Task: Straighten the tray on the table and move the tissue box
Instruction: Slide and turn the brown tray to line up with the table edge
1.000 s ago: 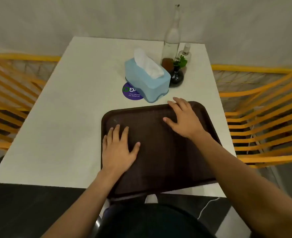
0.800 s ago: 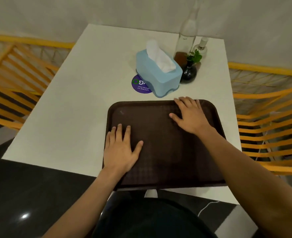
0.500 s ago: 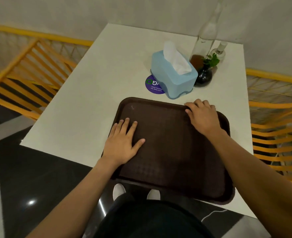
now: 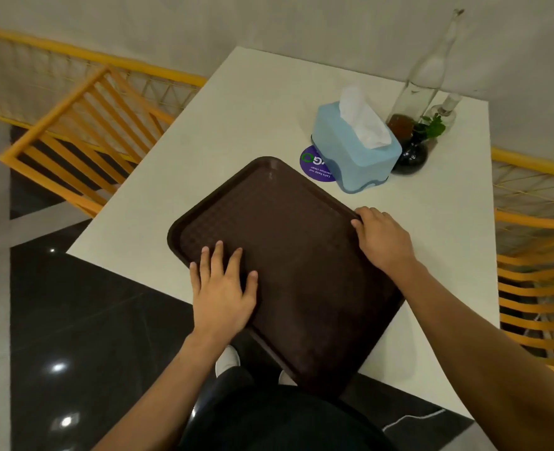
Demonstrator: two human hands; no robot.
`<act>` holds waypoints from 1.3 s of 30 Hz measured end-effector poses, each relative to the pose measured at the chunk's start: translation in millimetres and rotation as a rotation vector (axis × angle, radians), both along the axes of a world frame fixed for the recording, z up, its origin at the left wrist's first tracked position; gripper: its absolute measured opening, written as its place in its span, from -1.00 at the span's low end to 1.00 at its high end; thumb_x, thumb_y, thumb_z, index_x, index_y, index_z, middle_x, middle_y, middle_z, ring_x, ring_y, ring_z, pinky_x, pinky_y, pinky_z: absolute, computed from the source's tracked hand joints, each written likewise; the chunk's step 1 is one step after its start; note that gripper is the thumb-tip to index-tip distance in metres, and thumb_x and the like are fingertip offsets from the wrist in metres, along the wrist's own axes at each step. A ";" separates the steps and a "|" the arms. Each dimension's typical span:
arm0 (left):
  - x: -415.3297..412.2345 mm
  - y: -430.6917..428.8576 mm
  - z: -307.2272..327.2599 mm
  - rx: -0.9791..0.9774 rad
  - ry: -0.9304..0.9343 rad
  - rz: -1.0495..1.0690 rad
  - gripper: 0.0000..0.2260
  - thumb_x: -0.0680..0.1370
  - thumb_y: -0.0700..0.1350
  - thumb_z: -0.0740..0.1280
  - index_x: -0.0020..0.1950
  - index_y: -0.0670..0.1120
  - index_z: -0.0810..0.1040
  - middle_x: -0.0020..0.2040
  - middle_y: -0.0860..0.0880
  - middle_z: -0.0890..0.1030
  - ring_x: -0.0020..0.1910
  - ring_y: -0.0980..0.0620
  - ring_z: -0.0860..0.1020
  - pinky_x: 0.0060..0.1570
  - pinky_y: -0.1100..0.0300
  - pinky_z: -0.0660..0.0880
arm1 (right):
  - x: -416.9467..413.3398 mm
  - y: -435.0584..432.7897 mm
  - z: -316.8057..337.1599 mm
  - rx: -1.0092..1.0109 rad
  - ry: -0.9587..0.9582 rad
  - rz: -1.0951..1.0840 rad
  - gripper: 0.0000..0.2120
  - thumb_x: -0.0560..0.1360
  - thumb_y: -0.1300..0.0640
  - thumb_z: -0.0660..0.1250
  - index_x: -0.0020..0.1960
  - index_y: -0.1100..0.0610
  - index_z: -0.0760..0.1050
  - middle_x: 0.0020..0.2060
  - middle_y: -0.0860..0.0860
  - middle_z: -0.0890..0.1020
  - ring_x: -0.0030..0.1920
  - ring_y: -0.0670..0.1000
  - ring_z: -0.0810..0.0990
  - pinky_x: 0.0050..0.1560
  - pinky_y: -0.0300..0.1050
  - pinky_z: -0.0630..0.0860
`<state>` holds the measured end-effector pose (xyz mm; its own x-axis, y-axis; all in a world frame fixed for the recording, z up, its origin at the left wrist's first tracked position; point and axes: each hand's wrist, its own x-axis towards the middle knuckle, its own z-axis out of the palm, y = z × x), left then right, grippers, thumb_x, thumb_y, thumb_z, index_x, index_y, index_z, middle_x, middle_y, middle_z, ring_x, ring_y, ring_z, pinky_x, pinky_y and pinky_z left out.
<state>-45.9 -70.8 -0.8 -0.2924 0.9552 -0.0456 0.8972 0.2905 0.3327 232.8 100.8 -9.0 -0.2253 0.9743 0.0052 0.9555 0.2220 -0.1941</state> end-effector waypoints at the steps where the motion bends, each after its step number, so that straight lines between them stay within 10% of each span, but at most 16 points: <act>1: -0.6 -2.6 -1.7 0.007 -0.008 0.015 -0.48 0.64 0.18 0.15 0.57 0.01 0.33 0.63 -0.16 0.17 0.63 -0.19 0.00 0.57 -0.15 -0.12 | -3.7 -0.9 -0.9 0.002 0.003 0.001 -0.69 0.70 -0.05 0.10 0.34 0.06 0.45 0.17 0.03 0.62 0.10 0.10 0.60 -0.02 0.05 0.55; 21: -101.0 40.0 -17.0 0.181 -0.008 -0.002 -0.63 0.69 -0.02 0.14 0.45 -0.08 0.49 0.55 -0.18 0.34 0.60 -0.21 0.13 0.57 -0.13 0.10 | -65.2 -5.9 2.7 -0.010 -0.071 -0.074 -0.70 0.68 -0.13 0.11 0.16 0.10 0.41 -0.16 0.06 0.62 -0.32 0.01 0.48 -0.28 -0.10 0.43; 39: -206.3 59.2 -20.5 0.083 -0.068 -0.017 -0.50 0.68 -0.14 0.10 0.64 -0.14 0.15 0.62 -0.16 0.22 0.61 -0.15 0.13 0.58 -0.10 0.02 | -163.1 -36.5 11.9 -0.010 0.033 -0.241 -0.48 0.65 -0.21 0.14 0.52 0.02 0.27 0.37 0.10 0.51 0.27 0.20 0.58 0.13 0.19 0.58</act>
<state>-252.1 -11.7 -21.2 -0.2753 0.9613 0.0150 0.8763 0.2445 0.4150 69.6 64.4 2.9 0.0137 0.9999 -0.0008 0.9738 -0.0135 -0.2268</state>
